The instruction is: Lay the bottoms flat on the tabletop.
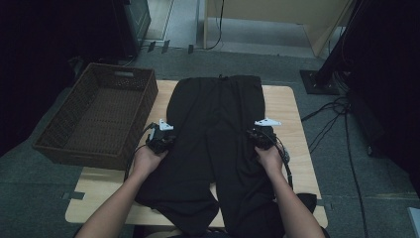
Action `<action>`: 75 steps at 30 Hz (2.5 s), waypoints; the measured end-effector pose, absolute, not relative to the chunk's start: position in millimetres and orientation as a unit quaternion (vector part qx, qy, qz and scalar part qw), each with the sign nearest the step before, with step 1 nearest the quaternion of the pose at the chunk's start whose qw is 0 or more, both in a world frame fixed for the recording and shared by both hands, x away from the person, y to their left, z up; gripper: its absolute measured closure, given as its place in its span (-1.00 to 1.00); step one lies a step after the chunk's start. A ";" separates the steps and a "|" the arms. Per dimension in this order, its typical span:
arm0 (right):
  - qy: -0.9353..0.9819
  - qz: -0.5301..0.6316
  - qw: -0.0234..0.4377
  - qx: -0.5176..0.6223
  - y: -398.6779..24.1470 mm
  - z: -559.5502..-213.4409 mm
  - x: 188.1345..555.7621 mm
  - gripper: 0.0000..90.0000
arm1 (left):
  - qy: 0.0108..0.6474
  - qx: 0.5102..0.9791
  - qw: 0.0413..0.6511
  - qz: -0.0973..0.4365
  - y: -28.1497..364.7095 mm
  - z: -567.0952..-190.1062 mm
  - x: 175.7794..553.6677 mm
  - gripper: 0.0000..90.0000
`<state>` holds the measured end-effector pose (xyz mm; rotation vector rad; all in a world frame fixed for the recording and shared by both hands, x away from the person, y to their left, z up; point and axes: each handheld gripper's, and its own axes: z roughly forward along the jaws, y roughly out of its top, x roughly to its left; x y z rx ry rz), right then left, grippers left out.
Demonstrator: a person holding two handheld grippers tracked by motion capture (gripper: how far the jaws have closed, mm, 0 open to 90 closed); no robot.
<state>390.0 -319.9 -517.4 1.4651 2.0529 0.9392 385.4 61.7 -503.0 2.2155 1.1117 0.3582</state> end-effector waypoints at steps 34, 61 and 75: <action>0.745 0.360 0.183 0.532 -324.6 -501.5 368.3 0.12 | 0.458 0.819 0.336 0.080 89.3 -484.5 346.7 -0.10; 0.749 0.355 0.236 0.507 -317.3 -522.0 369.5 0.47 | 0.453 0.827 0.306 0.130 86.3 -500.8 336.8 0.55; 0.750 0.366 0.173 0.522 -332.6 -512.6 346.0 0.42 | 0.447 0.838 0.308 0.054 83.1 -495.4 299.0 0.42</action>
